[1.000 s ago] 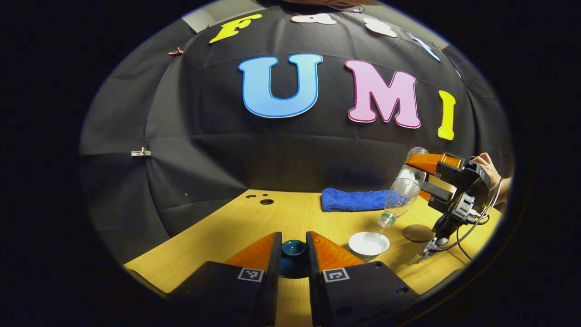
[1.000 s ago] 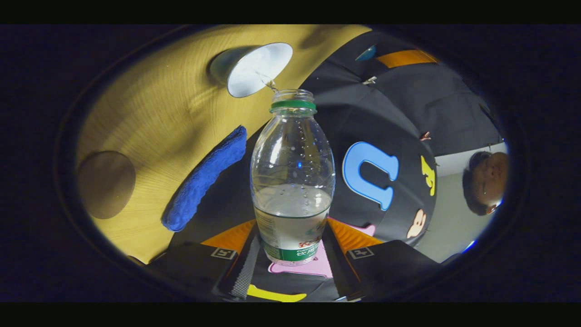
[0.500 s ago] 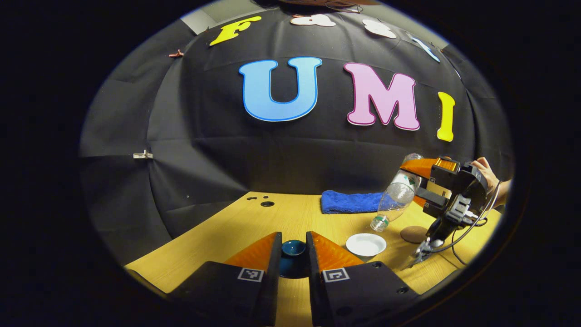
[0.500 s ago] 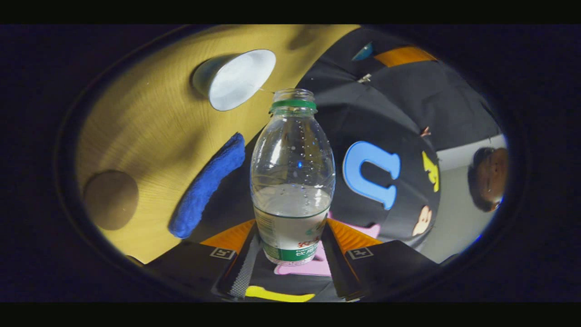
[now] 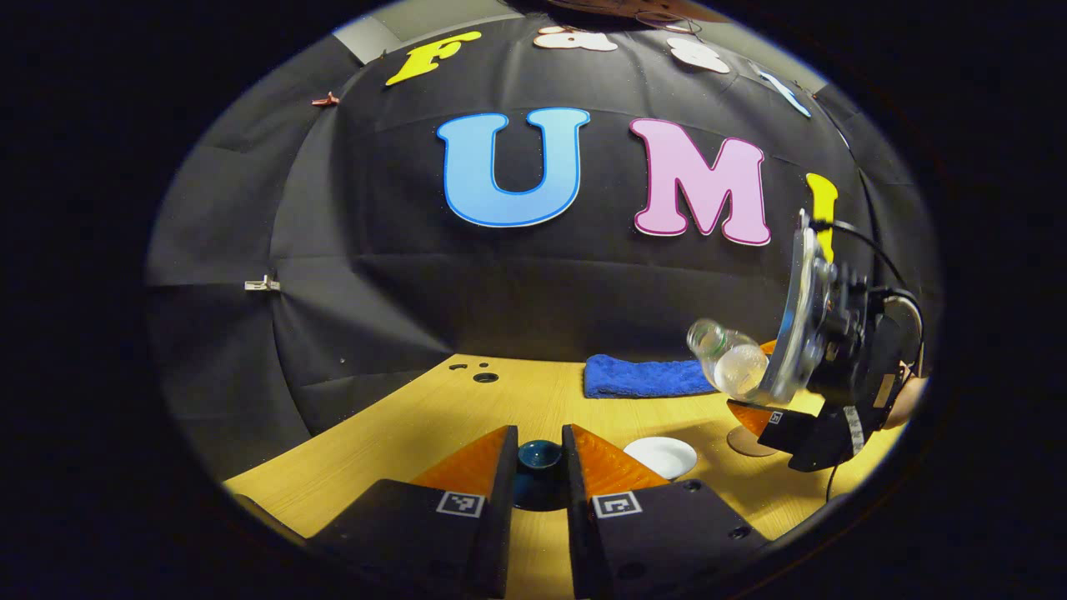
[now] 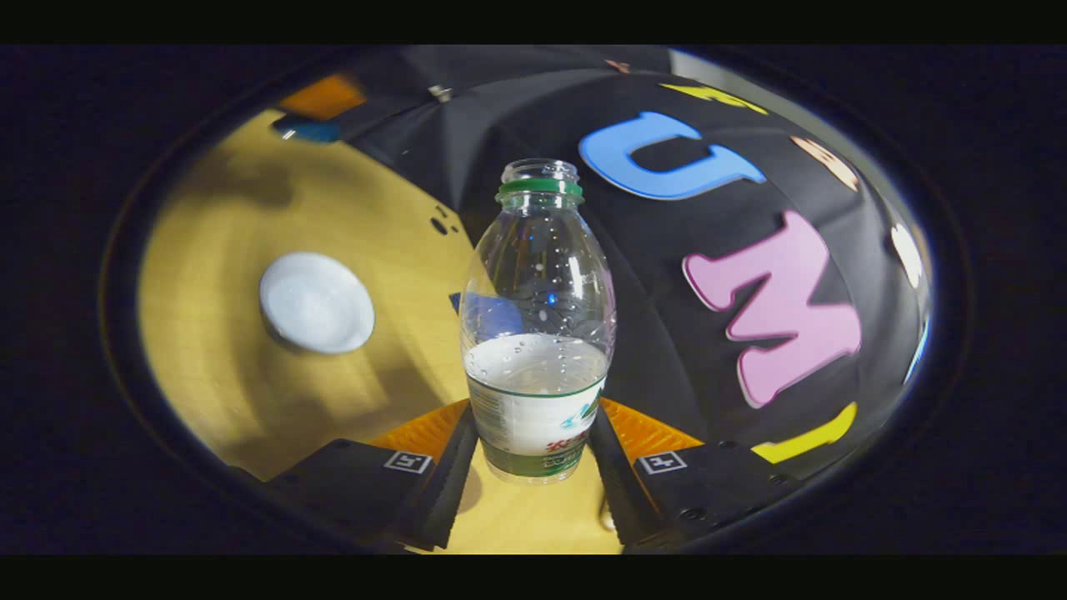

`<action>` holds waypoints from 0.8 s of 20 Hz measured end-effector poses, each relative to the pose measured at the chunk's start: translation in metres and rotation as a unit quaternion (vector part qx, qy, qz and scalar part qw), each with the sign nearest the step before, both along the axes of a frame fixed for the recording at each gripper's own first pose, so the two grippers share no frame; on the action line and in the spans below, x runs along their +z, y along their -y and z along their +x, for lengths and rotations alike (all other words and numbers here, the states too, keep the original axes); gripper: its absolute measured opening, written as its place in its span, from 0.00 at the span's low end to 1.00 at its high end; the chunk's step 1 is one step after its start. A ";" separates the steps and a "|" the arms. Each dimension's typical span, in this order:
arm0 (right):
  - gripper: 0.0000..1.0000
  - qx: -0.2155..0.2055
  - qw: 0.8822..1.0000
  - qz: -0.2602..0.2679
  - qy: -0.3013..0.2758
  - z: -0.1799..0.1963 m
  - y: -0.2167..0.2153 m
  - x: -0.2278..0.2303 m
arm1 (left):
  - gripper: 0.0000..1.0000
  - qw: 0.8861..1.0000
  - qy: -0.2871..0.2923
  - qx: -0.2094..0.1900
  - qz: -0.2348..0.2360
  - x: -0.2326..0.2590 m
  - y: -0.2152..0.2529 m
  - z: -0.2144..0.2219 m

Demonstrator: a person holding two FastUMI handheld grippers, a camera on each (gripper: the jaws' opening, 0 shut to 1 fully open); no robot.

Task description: Open the teacup lid with one hand, grasp the water bottle and pour water into the teacup with the other hand; after pouring, place the water bottle on the coaster and then close the teacup lid.

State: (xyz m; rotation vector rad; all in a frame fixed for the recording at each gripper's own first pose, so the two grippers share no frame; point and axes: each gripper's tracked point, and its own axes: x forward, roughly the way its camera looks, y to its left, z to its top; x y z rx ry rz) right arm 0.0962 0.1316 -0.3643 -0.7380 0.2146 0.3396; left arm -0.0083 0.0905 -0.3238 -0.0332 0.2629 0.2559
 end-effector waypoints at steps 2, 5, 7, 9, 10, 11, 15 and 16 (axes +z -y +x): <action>0.75 -0.024 0.992 0.112 -0.046 -0.012 -0.004 -0.004 | 0.33 1.000 0.000 -0.009 0.000 0.002 0.008 0.005; 0.75 -0.050 0.962 0.252 -0.090 -0.025 -0.006 -0.006 | 0.33 1.000 0.001 -0.024 -0.002 0.001 0.022 0.013; 0.74 -0.068 0.950 0.292 -0.088 -0.018 -0.010 -0.012 | 0.33 0.999 0.002 -0.032 -0.008 0.002 0.032 0.018; 0.75 -0.081 0.944 0.309 -0.088 -0.013 -0.014 -0.015 | 0.29 0.999 -0.001 -0.035 -0.024 -0.001 0.039 0.021; 0.75 -0.086 0.941 0.315 -0.091 -0.013 -0.014 -0.016 | 0.33 0.999 -0.003 -0.037 -0.030 0.000 0.042 0.022; 0.74 -0.090 0.938 0.321 -0.095 -0.013 -0.015 -0.018 | 0.33 0.999 -0.004 -0.037 -0.032 -0.001 0.045 0.022; 0.75 -0.105 0.925 0.348 -0.111 -0.013 -0.017 -0.024 | 0.33 0.999 -0.007 -0.043 -0.027 -0.002 0.054 0.028; 0.75 -0.109 0.924 0.349 -0.112 -0.016 -0.014 -0.028 | 0.33 0.999 -0.008 -0.045 -0.026 -0.002 0.056 0.029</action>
